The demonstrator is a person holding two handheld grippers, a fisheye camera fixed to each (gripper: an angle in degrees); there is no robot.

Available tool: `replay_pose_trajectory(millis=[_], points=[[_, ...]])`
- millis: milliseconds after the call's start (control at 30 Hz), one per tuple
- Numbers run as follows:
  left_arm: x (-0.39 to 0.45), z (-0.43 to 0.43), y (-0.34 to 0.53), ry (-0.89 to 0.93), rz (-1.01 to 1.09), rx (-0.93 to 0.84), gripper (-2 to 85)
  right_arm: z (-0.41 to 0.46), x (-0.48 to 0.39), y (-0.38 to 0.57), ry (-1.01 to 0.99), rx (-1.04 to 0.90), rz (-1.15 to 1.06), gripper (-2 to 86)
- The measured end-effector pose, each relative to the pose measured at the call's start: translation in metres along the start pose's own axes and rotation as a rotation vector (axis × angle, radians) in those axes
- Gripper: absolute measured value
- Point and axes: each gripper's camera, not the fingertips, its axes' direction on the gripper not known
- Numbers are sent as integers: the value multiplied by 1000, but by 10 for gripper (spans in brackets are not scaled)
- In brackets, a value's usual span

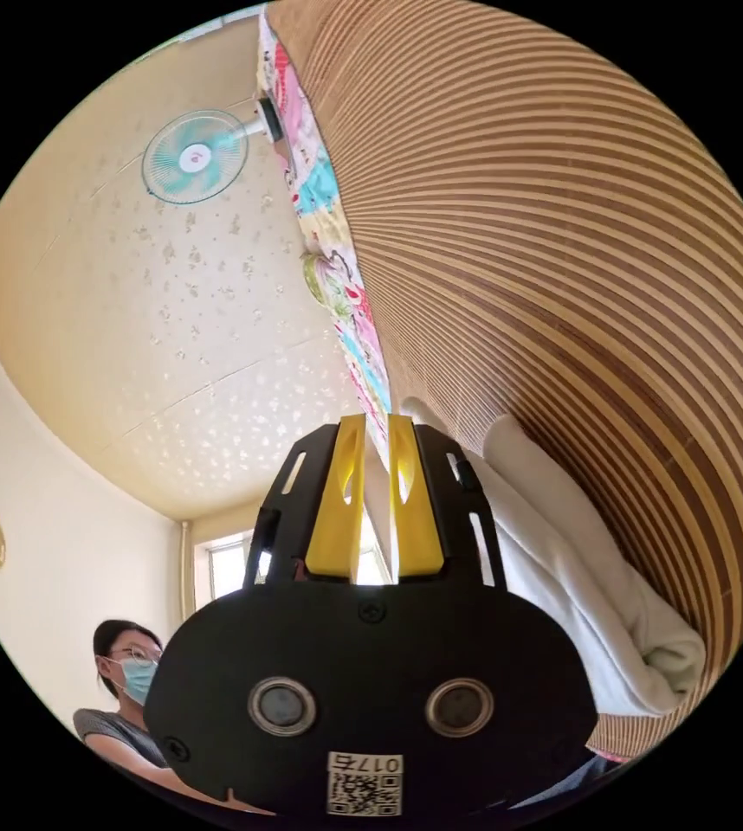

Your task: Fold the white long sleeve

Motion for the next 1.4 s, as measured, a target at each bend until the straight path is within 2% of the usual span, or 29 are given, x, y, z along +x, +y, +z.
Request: replay_pose_trajectory(millis=[67, 133, 267, 367, 467, 567, 633, 700, 733, 767, 800, 833, 900, 967, 1133, 1200, 1333, 1400], points=[[3, -5, 7, 62, 6, 57, 73, 16, -21, 3, 162, -94, -118, 51], [9, -7, 14, -3, 13, 63, 80, 38, -37, 10, 378, -203, -225, 63], [49, 26, 22, -446, 193, -94, 88, 114, -62, 34, 867, -365, -498, 83], [79, 71, 24, -739, 363, -148, 107, 175, -71, 51, 1095, -422, -697, 98], [92, 116, 22, -880, 470, -178, 120, 231, -48, 54, 1278, -566, -754, 104], [73, 160, 11, -976, 391, -325, 102, 263, -9, 49, 1477, -697, -697, 85], [63, 173, 7, -984, 319, -374, 80, 268, -6, 47, 1443, -707, -686, 74], [69, 171, 8, -874, 318, -359, 53, 269, -10, 41, 1359, -716, -637, 55], [70, 169, 8, -827, 316, -356, 46, 264, -19, 36, 1227, -705, -620, 38], [70, 162, 7, -696, 288, -355, 37, 250, -33, 29, 1046, -642, -607, 32], [64, 153, 6, -540, 220, -348, 34, 242, -38, 24, 972, -593, -590, 29], [59, 148, 5, -467, 183, -336, 33, 223, -42, 13, 861, -491, -536, 25], [40, 132, 7, -298, 100, -262, 30, 202, -36, 1, 787, -359, -469, 21], [26, 130, 8, -268, 68, -225, 30, 202, -15, -11, 793, -321, -384, 19], [9, 146, 8, -439, 37, -166, 38, 232, 13, -17, 857, -327, -336, 32], [25, 150, 14, -472, 133, -113, 55, 239, 9, -16, 842, -312, -355, 43], [57, 144, 39, -567, 294, -112, 100, 262, -25, 16, 954, -309, -553, 80], [59, 143, 69, -717, 333, -183, 124, 278, -31, 40, 1003, -370, -632, 95]])
